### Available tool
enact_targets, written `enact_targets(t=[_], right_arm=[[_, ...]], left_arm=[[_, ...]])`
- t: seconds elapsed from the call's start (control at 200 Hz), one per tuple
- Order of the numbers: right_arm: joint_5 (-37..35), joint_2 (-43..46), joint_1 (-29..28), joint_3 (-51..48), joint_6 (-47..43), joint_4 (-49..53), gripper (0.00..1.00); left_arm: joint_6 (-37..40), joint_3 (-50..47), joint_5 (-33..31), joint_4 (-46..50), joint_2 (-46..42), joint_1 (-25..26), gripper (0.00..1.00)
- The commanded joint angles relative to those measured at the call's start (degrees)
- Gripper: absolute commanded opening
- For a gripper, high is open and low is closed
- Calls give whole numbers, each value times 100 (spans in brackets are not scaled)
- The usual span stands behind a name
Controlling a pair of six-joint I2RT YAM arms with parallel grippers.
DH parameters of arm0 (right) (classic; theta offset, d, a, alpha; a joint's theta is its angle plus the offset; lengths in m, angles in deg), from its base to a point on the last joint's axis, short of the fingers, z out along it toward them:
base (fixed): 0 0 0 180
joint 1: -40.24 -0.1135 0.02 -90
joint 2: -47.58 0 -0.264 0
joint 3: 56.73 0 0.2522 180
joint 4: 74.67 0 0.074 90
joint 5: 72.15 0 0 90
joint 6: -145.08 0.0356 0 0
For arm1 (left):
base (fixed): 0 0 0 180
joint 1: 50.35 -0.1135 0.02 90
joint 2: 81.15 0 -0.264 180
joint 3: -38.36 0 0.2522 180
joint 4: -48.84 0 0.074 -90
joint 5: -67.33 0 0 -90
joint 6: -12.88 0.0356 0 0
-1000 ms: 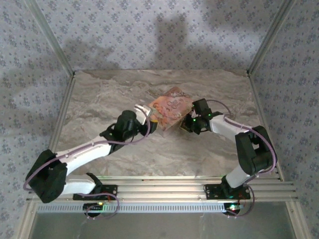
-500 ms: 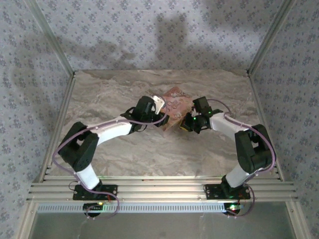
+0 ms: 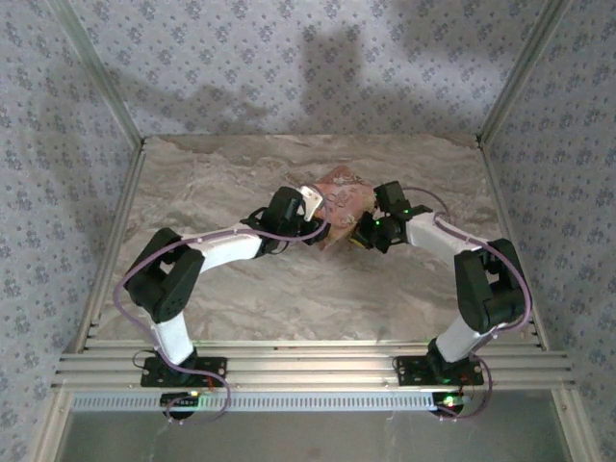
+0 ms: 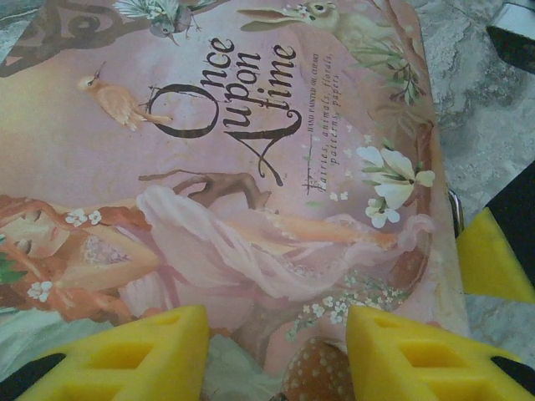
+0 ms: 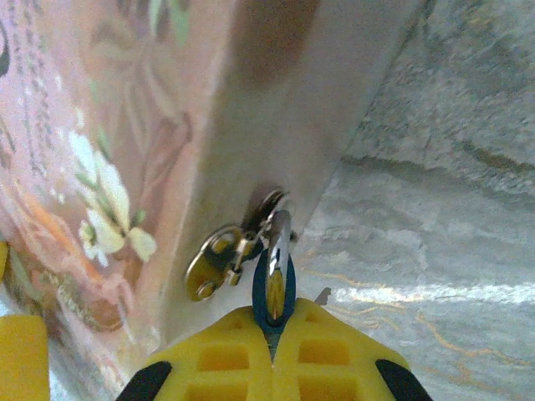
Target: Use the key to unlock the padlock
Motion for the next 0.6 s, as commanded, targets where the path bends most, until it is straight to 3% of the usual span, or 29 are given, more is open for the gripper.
enact_targets(t=[0.0, 0.265, 0.595], right_arm=[[-205, -74, 95, 147, 38, -19, 0], [-140, -51, 194, 75, -600, 370, 0], [-582, -229, 265, 401, -834, 975, 0]], left_arm=[[-25, -114, 43, 415, 241, -33, 47], [1, -134, 26, 406, 249, -35, 47], [-4, -169, 8, 388, 279, -41, 47]])
